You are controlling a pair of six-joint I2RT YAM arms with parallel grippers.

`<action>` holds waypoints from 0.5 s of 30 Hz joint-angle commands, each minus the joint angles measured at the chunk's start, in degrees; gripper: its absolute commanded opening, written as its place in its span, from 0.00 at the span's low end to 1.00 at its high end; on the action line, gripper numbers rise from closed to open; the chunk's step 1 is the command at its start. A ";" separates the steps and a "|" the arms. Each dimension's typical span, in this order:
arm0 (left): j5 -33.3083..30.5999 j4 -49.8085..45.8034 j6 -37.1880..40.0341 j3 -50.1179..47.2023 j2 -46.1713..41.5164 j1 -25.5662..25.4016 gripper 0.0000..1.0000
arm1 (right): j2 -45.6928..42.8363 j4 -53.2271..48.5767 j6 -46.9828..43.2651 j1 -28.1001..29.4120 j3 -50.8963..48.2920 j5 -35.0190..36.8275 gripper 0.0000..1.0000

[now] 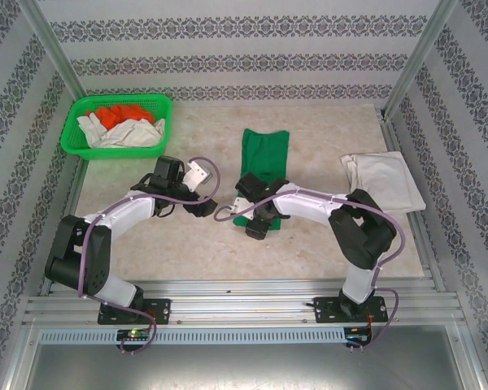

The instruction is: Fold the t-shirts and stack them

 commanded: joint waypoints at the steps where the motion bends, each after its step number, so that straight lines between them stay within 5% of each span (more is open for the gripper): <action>1: 1.48 0.80 0.94 -0.94 -1.34 0.55 1.00 | 2.36 -0.99 -1.17 0.11 2.38 1.23 0.57; 5: 1.27 0.58 2.44 -0.91 -1.34 0.59 1.00 | 4.69 -1.04 -1.26 0.11 3.35 1.95 0.49; 11: 2.08 -0.77 5.62 -0.76 -1.49 0.66 1.00 | 3.77 -1.99 -0.03 0.03 4.33 2.47 0.11; 15: 2.84 -0.78 6.96 -0.91 -1.40 0.63 1.00 | -0.46 -4.56 2.00 -0.42 6.09 -1.05 0.00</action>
